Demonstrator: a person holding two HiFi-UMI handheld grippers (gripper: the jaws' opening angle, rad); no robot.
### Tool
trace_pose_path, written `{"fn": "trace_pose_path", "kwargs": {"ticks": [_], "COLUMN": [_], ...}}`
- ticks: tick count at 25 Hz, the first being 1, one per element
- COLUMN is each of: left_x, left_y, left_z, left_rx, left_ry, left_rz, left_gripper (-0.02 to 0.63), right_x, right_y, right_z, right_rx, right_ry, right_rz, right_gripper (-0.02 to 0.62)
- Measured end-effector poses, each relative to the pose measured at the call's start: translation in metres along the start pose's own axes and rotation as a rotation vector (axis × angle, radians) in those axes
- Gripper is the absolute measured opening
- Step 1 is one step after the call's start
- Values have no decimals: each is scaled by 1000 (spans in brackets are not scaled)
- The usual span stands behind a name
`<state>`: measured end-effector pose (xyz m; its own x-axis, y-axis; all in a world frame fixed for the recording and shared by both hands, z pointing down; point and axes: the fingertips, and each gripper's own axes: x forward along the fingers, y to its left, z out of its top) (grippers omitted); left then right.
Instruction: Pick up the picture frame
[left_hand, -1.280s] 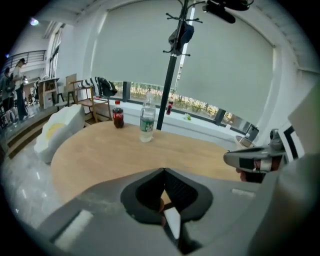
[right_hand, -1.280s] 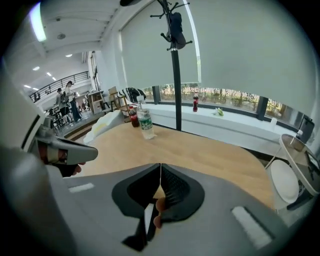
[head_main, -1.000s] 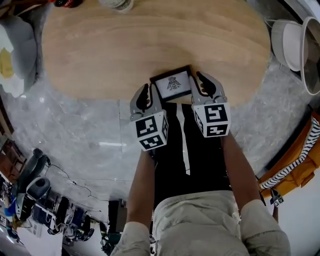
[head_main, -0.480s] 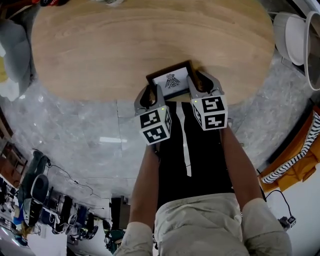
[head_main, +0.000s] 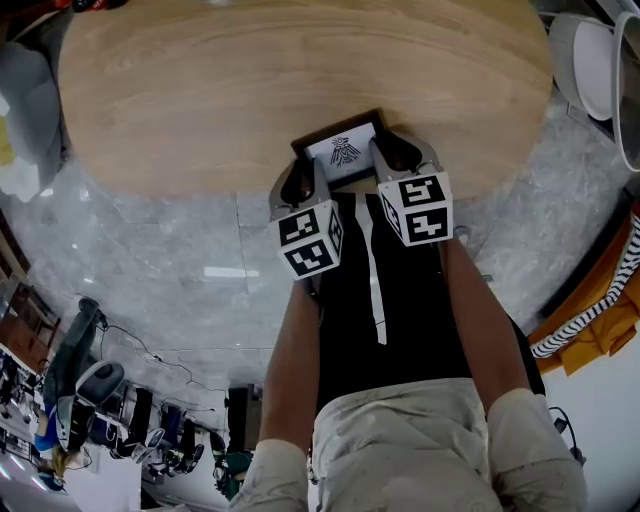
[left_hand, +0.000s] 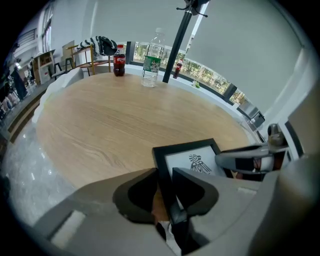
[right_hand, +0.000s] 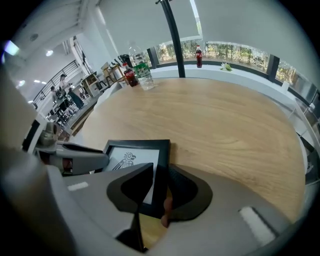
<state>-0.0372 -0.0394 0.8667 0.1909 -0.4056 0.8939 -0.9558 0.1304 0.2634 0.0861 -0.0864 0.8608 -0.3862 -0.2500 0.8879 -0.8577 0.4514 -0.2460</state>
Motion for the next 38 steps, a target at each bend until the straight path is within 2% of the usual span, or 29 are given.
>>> {"fn": "trace_pose_path", "kwargs": {"ticks": [7,14,22,26,30,33,38], "left_x": [-7,-38,-116,-163,-214,-249,-311], "left_y": [-6,-19,-59,-83,-103,-118,-143], "left_z": [5,59,145,196,232,254,293], "left_rx": [3,65,117,180,243,274,305], "left_ry": [-2,-99,-261,-388,-491,-563,-711], "left_rz": [-6,-12,-38,-44,-51,-66,-57], "left_gripper": [95,89,87,86,84,84,83], "right_x": [-8,-43,-129,-182,-237,-277,-342], "right_y": [-6,-6,-5,-4,6,12,21], "right_z": [0,45,126,174,205,227,266], "right_rx": [14,35,3,-19,-19,-81,-126], "right_ry": [0,-121,-290,-421,-522,-585,-710], "right_rz": [-19,-65,-88,-100,-112,-120,-139], "right_gripper": [74,71,72,72,72,77,75]}}
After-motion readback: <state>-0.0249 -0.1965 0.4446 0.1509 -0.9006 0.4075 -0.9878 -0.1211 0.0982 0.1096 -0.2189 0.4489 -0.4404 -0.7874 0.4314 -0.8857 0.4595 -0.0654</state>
